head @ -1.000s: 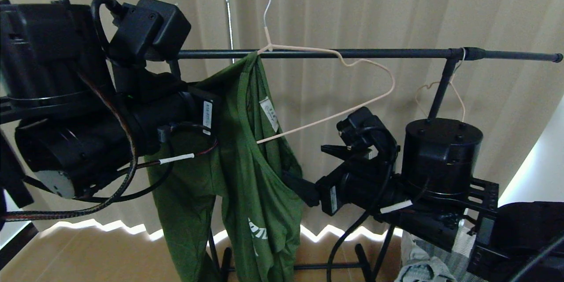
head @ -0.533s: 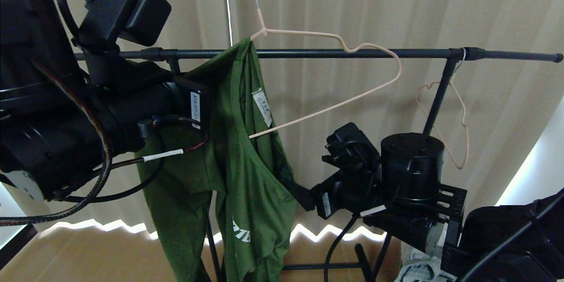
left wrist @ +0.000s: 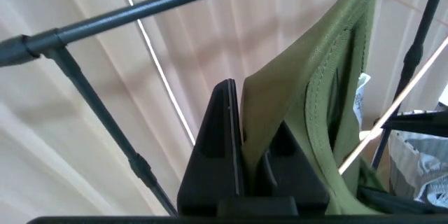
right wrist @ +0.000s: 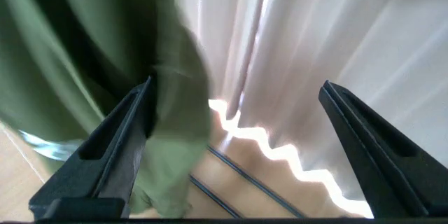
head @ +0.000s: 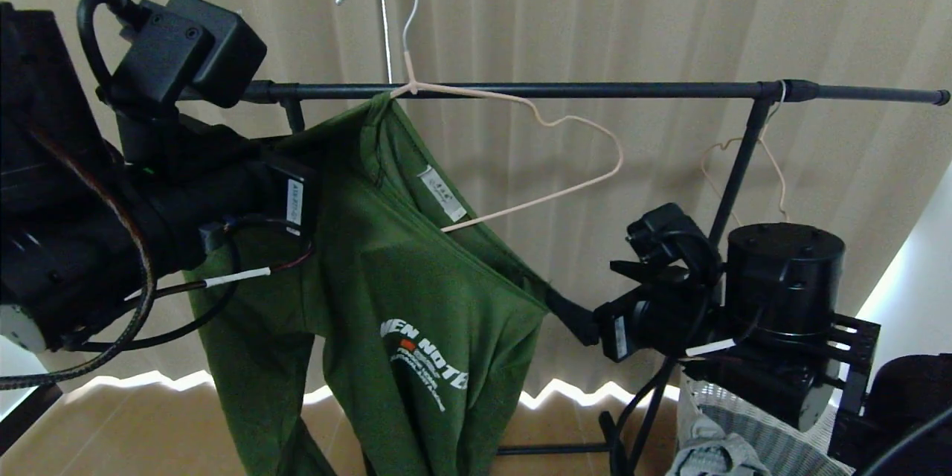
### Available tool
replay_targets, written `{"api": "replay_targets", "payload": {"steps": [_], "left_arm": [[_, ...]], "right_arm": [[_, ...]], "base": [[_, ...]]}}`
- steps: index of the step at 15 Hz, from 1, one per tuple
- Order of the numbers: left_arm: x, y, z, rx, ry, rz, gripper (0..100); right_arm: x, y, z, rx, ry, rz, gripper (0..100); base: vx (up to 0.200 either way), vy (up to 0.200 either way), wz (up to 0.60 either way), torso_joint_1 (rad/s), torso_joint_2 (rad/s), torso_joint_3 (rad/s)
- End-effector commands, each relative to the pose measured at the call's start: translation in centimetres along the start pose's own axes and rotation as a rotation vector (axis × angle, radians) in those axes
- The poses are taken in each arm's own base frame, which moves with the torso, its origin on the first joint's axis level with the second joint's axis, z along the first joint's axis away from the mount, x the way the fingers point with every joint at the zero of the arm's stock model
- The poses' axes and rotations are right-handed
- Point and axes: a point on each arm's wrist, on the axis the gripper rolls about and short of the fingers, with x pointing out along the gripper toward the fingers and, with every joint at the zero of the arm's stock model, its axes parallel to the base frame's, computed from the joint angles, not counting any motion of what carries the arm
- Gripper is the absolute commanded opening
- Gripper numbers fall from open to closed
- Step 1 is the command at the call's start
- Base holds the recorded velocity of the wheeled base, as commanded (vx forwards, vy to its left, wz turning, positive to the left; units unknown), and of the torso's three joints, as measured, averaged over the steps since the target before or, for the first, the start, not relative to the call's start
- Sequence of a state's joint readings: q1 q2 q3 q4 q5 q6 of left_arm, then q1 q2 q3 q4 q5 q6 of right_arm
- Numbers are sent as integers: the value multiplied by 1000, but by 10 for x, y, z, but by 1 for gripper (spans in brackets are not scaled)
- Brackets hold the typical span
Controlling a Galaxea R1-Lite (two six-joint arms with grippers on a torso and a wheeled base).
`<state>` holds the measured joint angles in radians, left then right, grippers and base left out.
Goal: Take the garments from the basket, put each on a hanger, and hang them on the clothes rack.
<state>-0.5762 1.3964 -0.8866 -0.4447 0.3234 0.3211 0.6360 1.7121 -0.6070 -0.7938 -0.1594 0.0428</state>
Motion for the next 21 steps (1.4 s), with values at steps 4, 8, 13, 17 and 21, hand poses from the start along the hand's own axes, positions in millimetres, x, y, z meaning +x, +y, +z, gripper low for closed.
{"api": "replay_targets", "payload": {"steps": [4,8,13,17,21], "left_arm": [[-14,7,-27,104,73,18,0],[-17,11,-42,176,122,33,0],[-15,20,-62,329,135,97,0],[-6,17,-65,320,117,110,0],[-7,19,-59,297,84,127,0]], "right_arm": [[-36,-42,24,55,-118,-131,100],[-40,-54,30,70,-146,-168,100],[-48,-53,35,71,-175,-159,100],[-64,-25,37,40,-199,9,100],[-70,9,29,5,-160,159,100]], "base": [[0,0,0,0,0,0],[0,0,0,0,0,0],[0,0,0,0,0,0],[0,0,0,0,0,0],[0,0,0,0,0,0]]}}
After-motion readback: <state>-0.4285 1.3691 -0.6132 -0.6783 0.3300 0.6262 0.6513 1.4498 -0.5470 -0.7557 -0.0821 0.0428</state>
